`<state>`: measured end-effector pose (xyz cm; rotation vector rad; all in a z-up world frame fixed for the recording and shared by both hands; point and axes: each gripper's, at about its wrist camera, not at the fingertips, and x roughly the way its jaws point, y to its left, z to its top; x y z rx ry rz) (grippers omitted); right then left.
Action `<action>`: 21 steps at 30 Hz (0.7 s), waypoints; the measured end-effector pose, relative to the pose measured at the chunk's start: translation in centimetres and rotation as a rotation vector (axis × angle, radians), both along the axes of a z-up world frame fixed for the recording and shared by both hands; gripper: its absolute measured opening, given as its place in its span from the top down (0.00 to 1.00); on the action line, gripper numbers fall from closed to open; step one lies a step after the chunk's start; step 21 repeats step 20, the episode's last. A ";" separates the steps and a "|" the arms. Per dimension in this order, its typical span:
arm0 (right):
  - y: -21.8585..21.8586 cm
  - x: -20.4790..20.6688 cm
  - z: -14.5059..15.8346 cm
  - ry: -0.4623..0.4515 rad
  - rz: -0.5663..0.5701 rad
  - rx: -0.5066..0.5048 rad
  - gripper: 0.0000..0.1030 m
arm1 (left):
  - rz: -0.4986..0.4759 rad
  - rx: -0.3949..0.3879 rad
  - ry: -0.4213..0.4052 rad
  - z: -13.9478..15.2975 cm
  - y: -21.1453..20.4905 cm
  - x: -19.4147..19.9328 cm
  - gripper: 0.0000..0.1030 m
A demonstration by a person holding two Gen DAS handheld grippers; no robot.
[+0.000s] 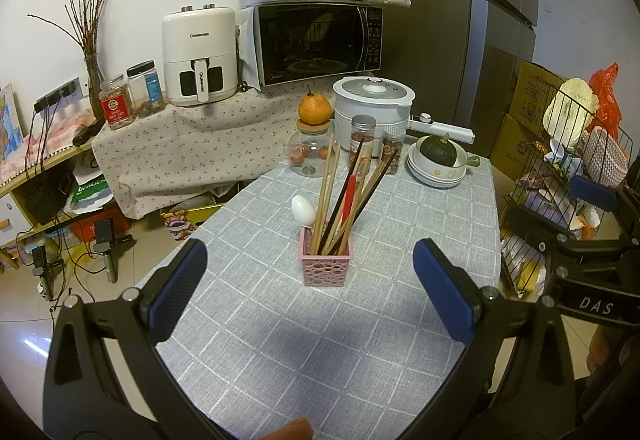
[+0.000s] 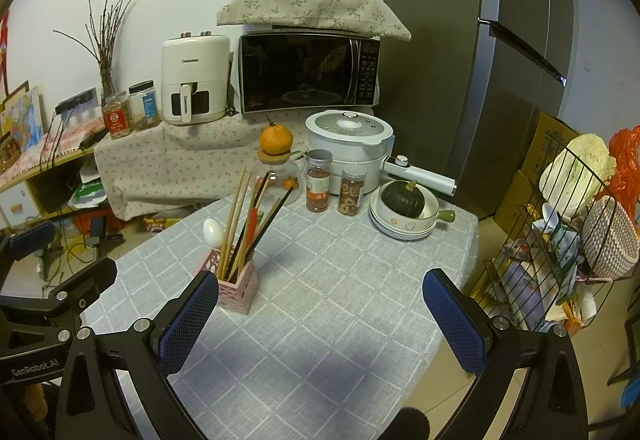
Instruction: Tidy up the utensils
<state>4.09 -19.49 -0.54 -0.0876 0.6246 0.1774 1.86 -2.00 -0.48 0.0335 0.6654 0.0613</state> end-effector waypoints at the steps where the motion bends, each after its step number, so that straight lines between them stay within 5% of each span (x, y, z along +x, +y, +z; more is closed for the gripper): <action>1: 0.0 0.0 0.0 0.000 0.000 0.000 0.00 | 0.000 0.000 0.001 0.0 0.0 0.0 0.01; 21: 0.1 -0.1 0.0 0.005 0.002 0.001 0.00 | -0.005 -0.007 0.019 -0.4 0.4 0.2 0.01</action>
